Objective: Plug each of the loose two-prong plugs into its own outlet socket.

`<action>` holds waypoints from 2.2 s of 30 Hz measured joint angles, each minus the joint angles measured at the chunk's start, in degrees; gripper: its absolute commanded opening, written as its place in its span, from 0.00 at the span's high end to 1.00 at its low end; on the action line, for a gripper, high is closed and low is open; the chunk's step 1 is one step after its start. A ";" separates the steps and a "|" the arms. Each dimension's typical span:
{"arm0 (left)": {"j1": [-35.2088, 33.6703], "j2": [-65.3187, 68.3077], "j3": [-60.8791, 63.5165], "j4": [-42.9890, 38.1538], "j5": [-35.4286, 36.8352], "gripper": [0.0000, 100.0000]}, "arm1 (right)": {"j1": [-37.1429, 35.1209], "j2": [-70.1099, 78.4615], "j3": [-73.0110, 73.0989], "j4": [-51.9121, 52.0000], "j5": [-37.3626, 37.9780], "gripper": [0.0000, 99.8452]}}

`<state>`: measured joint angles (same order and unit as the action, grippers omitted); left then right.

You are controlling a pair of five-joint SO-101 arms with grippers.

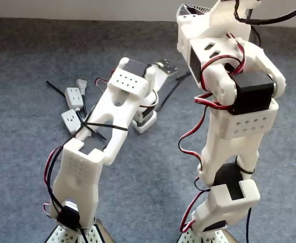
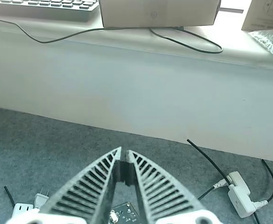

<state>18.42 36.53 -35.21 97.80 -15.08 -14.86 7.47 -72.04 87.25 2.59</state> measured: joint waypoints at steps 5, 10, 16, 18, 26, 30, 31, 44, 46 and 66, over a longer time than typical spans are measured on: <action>0.00 0.09 0.00 0.00 0.00 0.99 | 0.00 0.00 0.00 0.00 0.00 0.99; 0.53 2.90 0.00 -0.44 0.00 0.99 | 0.00 0.00 0.00 0.00 0.00 0.99; 0.70 5.98 -0.79 -0.97 -1.32 0.99 | 0.00 0.00 0.00 0.00 0.00 0.99; 0.70 6.59 -0.79 -1.05 -1.41 0.99 | 0.00 0.00 0.00 0.00 0.00 0.99; 0.18 6.77 -0.35 -1.76 -1.49 0.99 | 0.00 0.00 0.00 0.00 0.00 0.99; 0.18 8.62 -0.53 -1.93 -1.49 0.99 | 0.00 0.00 0.00 0.00 0.00 0.99; 0.18 9.23 -0.35 -2.46 -1.49 0.99 | 0.00 0.00 0.00 0.00 0.00 0.99; 0.44 10.73 -0.44 -3.25 -1.49 0.99 | 0.00 0.00 0.00 0.00 0.00 0.99; 0.44 10.73 -0.44 -3.25 -1.49 0.93 | 0.00 0.00 0.00 0.00 0.00 0.99; 0.97 12.13 -13.10 1.85 -1.49 0.75 | 0.00 0.00 0.00 0.00 0.00 0.99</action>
<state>19.38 48.66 -48.31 99.65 -16.57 -14.86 7.47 -72.04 87.25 2.59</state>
